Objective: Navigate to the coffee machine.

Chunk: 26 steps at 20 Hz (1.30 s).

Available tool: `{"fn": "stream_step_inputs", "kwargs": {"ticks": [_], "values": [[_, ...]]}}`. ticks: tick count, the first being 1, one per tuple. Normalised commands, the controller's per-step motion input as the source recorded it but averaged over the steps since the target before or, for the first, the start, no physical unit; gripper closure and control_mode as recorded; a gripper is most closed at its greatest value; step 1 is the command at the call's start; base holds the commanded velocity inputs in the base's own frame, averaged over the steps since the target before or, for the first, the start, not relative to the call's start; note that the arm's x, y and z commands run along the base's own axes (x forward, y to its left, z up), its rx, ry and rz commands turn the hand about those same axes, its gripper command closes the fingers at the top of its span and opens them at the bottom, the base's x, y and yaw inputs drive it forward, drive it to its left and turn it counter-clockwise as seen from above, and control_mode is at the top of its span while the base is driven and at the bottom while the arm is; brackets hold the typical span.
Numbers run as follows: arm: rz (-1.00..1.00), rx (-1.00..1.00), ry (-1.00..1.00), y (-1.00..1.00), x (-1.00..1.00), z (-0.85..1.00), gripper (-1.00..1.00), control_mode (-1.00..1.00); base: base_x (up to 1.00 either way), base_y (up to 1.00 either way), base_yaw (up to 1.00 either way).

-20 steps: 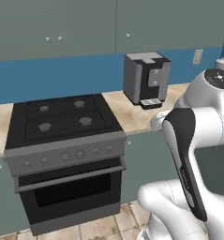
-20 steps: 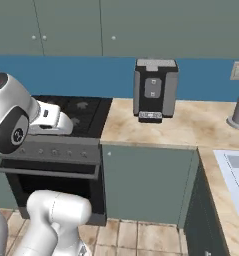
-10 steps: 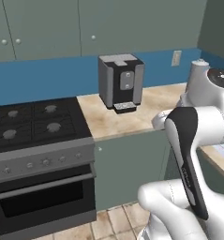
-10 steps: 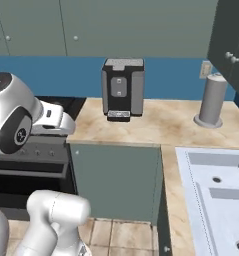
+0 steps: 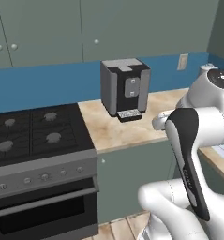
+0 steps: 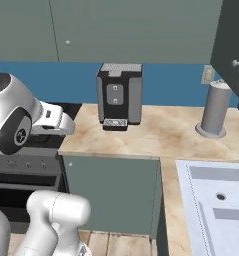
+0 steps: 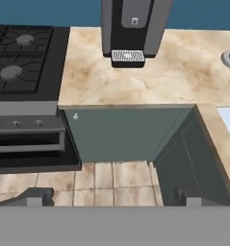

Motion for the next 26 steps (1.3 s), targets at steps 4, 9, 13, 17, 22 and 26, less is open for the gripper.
{"fn": "stream_step_inputs", "kwargs": {"ticks": [4, 9, 13, 17, 22, 26], "values": [[0.00, 0.00, 0.00, 0.00, 0.00, 0.00, -1.00, 1.00, 0.59, -0.33, 0.10], [0.00, 0.00, 0.00, 0.00, 0.00, 0.00, -1.00, 1.00, 0.43, -0.43, 0.10], [0.00, 0.00, 0.00, 0.00, 0.00, 0.00, -1.00, 1.00, 0.52, -0.28, 0.05], [0.00, 0.00, 0.00, 0.00, 0.00, 0.00, -1.00, 1.00, 0.56, -0.16, 0.03], [0.00, 0.00, 0.00, 0.00, 0.00, 0.00, -1.00, 1.00, 0.53, -0.16, 0.04], [0.00, 0.00, 0.00, 0.00, 0.00, 0.00, -1.00, 1.00, 0.36, -0.13, 0.04]]}}
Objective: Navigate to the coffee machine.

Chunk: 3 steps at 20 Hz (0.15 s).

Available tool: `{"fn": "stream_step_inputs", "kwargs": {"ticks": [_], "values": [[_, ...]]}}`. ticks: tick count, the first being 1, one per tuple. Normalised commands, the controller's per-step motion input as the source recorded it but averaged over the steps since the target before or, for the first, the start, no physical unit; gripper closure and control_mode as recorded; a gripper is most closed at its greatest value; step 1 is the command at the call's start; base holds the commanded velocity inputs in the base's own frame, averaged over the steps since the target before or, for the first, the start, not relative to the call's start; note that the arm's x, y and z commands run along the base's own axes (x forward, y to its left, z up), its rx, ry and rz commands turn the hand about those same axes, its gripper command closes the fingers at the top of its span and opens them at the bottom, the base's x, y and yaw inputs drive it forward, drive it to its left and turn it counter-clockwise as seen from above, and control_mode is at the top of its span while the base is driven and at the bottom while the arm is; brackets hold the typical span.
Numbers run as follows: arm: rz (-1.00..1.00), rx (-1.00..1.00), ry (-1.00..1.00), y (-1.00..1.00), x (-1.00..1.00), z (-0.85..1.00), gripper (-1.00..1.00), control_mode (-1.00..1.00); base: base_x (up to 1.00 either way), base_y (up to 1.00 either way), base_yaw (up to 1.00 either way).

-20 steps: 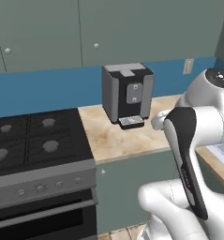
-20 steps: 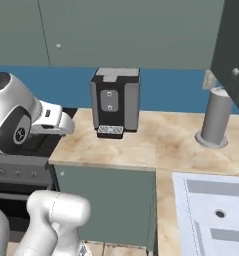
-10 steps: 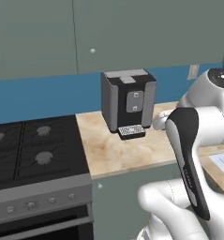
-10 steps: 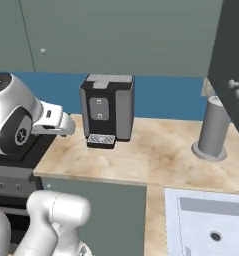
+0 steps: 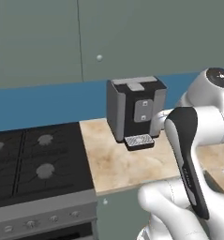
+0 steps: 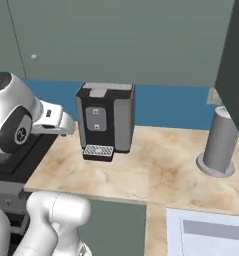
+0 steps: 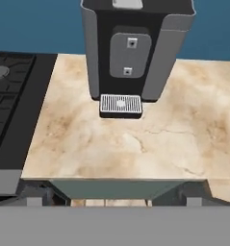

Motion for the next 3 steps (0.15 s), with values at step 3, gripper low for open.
{"fn": "stream_step_inputs", "kwargs": {"ticks": [3], "values": [[0.00, 0.00, 0.00, 0.00, 0.00, 0.00, -1.00, 1.00, 0.10, -0.01, 0.01]]}}
